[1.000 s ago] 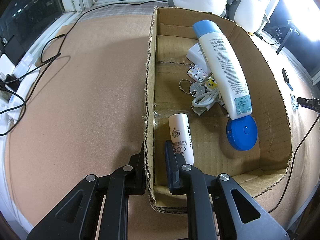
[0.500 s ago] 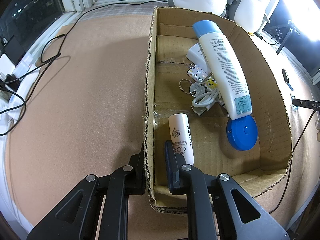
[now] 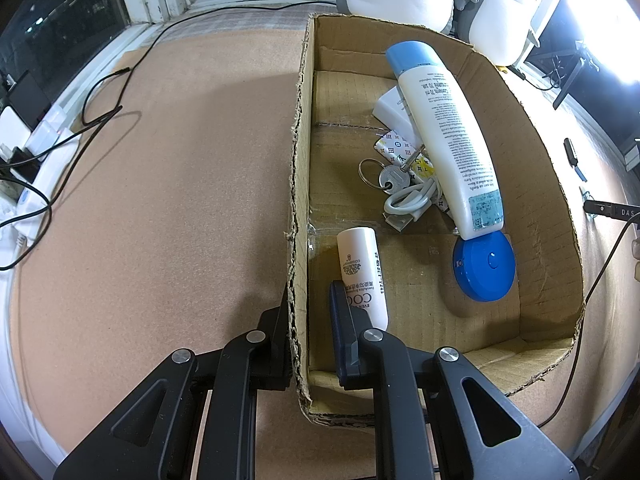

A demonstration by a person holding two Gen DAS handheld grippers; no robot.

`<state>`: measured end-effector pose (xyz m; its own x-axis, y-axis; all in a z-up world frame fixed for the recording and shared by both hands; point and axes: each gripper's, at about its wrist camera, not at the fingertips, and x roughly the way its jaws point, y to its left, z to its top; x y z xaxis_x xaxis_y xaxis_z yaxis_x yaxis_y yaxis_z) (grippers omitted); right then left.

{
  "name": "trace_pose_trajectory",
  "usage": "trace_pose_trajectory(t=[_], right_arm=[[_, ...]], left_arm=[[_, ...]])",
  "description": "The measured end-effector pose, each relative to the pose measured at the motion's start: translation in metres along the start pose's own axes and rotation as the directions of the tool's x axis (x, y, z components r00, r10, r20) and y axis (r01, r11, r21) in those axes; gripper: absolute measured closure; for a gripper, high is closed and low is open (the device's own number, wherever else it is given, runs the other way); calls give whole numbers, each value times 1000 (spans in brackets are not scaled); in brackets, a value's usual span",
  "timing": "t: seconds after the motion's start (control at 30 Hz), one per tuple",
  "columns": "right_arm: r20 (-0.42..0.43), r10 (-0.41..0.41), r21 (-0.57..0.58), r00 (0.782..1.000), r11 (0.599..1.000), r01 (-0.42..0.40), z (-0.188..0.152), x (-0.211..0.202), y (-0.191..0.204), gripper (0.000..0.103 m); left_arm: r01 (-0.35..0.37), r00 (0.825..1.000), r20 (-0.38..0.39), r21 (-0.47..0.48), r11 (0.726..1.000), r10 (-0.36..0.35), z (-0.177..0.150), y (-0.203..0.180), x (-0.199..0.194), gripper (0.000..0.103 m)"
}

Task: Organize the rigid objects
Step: 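Move the right gripper to the small blue eye-drop bottle and grasp it, then carry the eye-drop bottle into the box and release it with the right gripper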

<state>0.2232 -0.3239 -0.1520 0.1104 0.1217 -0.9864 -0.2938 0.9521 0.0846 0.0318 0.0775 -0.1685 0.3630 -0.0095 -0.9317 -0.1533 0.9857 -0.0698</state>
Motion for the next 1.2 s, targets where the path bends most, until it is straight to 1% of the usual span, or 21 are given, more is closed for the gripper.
trace_pose_trajectory(t=[0.2, 0.33, 0.47, 0.63, 0.9, 1.07, 1.2], right_arm=[[33, 5, -1, 999, 1000, -5, -3, -9, 3, 75], [80, 20, -42, 997, 999, -17, -2, -26, 20, 75], [128, 67, -100, 989, 993, -55, 3, -49, 51, 75], [169, 134, -200, 976, 975, -100, 6, -74, 98, 75], [186, 225, -338, 957, 929, -153, -1, -95, 160, 75], [169, 267, -401, 949, 898, -182, -5, -100, 188, 75], [140, 297, -441, 945, 873, -209, -13, -95, 212, 75]], left_arm=[[-1, 1000, 0, 1, 1000, 1, 0, 0, 0, 90], [-1, 1000, 0, 0, 1000, 1, 0, 0, 0, 90], [0, 1000, 0, 0, 1000, 0, 0, 0, 0, 90], [0, 1000, 0, 1, 1000, 0, 0, 0, 0, 90], [1, 1000, 1, -2, 1000, -1, 0, 0, 0, 90], [2, 1000, 4, -6, 1000, -2, 1, 1, -1, 90], [3, 1000, 4, -6, 1000, -3, 1, 3, -1, 90]])
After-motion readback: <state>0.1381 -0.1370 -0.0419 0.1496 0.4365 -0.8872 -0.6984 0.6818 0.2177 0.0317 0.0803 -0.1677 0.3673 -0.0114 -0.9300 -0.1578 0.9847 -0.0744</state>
